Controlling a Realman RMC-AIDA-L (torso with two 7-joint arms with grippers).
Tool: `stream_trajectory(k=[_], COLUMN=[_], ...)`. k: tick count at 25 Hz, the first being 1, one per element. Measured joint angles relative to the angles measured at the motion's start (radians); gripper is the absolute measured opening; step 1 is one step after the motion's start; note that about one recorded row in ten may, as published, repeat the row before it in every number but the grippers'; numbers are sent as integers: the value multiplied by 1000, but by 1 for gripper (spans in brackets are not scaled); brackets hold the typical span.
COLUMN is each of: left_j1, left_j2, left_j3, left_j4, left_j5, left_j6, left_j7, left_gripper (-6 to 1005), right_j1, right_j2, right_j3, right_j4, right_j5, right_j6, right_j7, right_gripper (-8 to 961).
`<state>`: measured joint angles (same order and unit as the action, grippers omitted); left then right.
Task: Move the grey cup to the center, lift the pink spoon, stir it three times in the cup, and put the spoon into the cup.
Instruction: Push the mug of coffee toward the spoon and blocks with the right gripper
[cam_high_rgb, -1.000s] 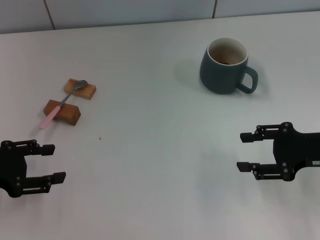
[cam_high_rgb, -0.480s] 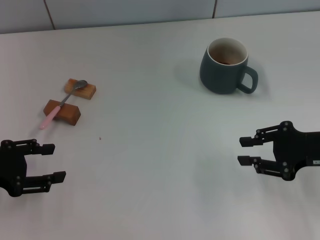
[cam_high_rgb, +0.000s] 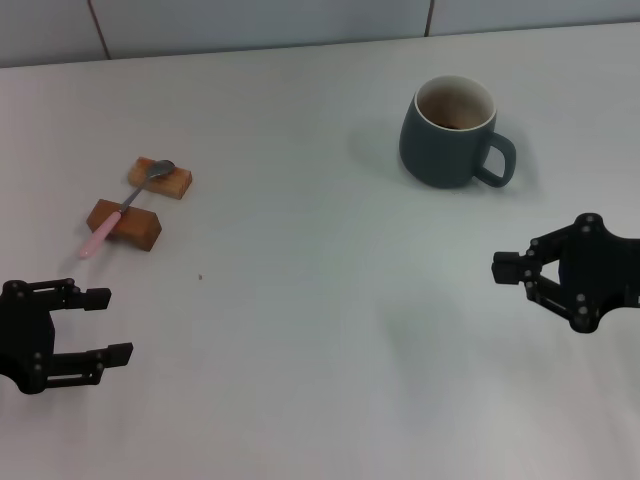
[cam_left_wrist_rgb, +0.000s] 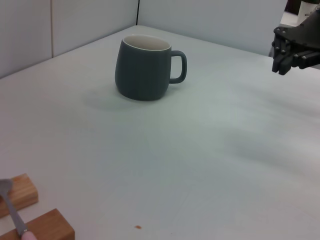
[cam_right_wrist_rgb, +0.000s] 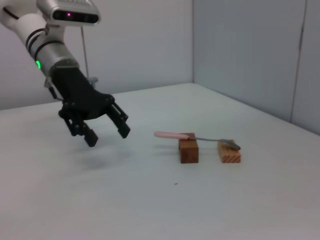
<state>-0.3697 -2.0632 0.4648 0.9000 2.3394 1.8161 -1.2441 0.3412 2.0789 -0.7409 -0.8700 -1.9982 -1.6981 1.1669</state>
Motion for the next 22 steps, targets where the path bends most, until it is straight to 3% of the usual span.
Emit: stream_trajectory(k=[6,12,22], left_j1=[0,-1,-9], left_j2=[0,0,0], left_j3=[0,0,0], left_j4=[-1,-1,-15], left_j5=[0,0,0], left_j6=[0,0,-5], left_j7=[0,0,0], left_gripper=[739,739,739], right_j1=[1,1,1], right_j2=[0,0,1], right_j3=[6,36,186], right_j4=[0,0,11], right_j5=[7,11,13], right_j6=[-2,29,89], right_j7=[27,80,120], right_gripper=[30,16,1])
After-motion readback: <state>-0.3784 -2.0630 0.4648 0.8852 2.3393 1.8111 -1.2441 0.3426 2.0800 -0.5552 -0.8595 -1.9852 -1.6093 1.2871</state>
